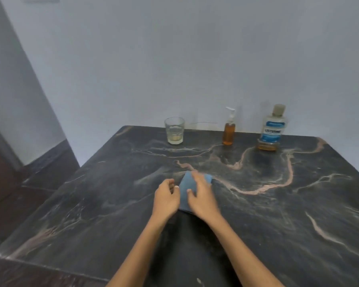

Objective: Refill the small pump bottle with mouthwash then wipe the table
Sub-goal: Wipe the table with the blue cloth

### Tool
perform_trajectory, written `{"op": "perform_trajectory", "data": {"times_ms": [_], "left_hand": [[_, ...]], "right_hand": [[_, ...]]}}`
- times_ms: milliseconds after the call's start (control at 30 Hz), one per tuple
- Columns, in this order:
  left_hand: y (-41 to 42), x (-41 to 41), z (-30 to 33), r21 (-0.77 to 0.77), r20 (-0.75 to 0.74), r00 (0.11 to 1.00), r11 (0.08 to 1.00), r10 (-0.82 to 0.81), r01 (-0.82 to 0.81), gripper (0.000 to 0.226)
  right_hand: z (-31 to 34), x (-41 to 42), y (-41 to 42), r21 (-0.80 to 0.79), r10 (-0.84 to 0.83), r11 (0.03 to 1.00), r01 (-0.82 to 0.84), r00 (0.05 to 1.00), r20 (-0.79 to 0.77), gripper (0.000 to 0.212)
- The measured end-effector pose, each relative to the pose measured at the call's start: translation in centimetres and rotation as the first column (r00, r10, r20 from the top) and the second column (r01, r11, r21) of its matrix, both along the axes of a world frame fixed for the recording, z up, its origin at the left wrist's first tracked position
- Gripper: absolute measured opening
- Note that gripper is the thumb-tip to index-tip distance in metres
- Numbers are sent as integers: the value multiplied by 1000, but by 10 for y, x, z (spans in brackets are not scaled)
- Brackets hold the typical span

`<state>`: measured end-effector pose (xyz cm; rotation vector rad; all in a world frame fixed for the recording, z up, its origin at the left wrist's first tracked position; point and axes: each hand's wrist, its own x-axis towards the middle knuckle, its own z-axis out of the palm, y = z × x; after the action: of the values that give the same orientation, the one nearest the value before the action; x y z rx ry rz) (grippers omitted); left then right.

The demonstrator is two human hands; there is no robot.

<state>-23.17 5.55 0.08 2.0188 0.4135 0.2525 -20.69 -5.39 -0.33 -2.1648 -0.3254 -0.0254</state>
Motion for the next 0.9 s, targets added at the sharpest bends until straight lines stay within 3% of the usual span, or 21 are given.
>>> {"op": "perform_trajectory", "data": {"times_ms": [100,200,233,333,400,500,567,667,767,900], "left_hand": [[-6,-1,4,49,-61,998,998,-28,31,41],[-12,-1,9,92,-105,994,995,-14,23,25],[-12,-1,10,96,-111,994,995,-3,14,14],[-9,1,11,80,-113,993,996,41,-32,20],[-5,4,10,75,-118,991,995,67,-59,35],[2,6,10,48,-100,990,994,102,-98,26],[8,7,10,62,-91,987,990,134,-129,17],[19,13,10,76,-180,973,988,145,-134,18],[27,21,10,64,-254,964,996,84,-70,2],[39,34,13,-144,-297,954,990,-39,-5,30]], "right_hand": [[-6,-7,-34,-307,-142,939,157,987,69,71],[-11,-12,-45,-464,-29,886,14,999,-24,79],[-13,-13,-44,-496,10,868,-30,999,-43,77],[-13,-16,-33,-519,82,850,-90,996,-38,70],[-10,-16,-19,-499,135,856,-135,990,-37,66],[-6,-13,12,-500,237,838,-218,971,-26,62],[-3,-12,29,-446,255,862,-241,967,-31,67],[-6,-8,44,-242,191,950,-196,981,-41,73],[-9,-7,52,-28,155,987,-157,987,-43,70],[4,-1,65,274,171,949,-159,985,-22,68]]}}
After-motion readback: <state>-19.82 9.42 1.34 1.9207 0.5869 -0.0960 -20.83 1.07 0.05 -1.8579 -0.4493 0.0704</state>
